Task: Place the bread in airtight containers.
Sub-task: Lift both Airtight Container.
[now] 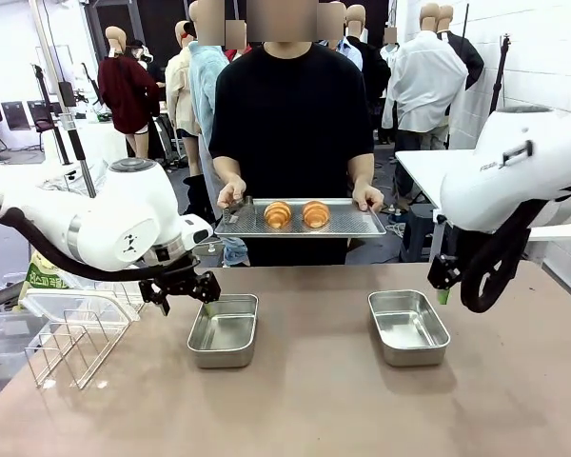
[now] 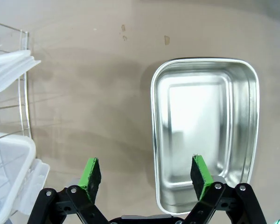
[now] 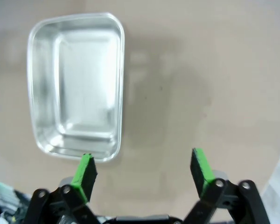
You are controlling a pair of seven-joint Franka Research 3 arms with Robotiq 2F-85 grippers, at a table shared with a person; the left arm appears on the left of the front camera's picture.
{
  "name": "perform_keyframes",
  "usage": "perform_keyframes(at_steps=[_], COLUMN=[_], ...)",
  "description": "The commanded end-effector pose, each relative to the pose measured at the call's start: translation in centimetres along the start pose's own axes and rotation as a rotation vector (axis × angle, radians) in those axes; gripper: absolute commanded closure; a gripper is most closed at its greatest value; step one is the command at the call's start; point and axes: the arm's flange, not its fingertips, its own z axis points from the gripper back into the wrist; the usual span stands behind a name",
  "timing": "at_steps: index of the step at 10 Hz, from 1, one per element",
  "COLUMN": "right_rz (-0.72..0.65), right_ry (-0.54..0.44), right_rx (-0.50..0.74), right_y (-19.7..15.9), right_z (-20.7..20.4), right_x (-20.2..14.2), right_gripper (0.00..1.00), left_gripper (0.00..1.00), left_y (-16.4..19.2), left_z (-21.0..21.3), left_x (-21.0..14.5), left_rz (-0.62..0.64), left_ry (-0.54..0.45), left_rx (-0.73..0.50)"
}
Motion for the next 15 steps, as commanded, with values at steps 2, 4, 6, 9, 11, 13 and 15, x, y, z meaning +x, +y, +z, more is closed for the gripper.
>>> perform_keyframes(at_steps=[2,4,6,9,11,13,15], right_rz=[0.038,0.027,0.012,0.025,0.013,0.000,-0.021], right_ry=[0.007,0.013,0.009,0.017,0.025,0.034,0.020], right_rx=[0.019,-0.008,-0.007,0.012,-0.002,-0.018,-0.019], right_y=[-0.4,0.0,0.3,0.1,0.1,0.1,0.7], right_z=[-3.5,-5.0,-5.8,-5.6,-5.7,-6.1,-7.4], right_x=[2.4,3.6,4.8,4.4,4.9,5.8,6.3], right_gripper=[0.00,0.00,0.00,0.00,0.00,0.00,0.00], left_gripper=[0.00,0.00,0.00,0.00,0.00,0.00,0.00], left_y=[-0.6,-0.5,-0.5,-0.4,-0.4,-0.4,-0.6], left_z=[-1.2,-1.9,-2.5,-3.2,-3.6,-4.5,-4.5], left_x=[1.3,1.4,1.3,1.4,1.4,1.7,1.8], left_rz=[0.051,0.058,0.068,0.065,0.062,0.066,0.069], left_ry=[0.016,0.020,0.020,0.025,0.024,0.035,0.024], left_rx=[-0.027,-0.021,-0.015,-0.004,-0.003,0.008,0.012])
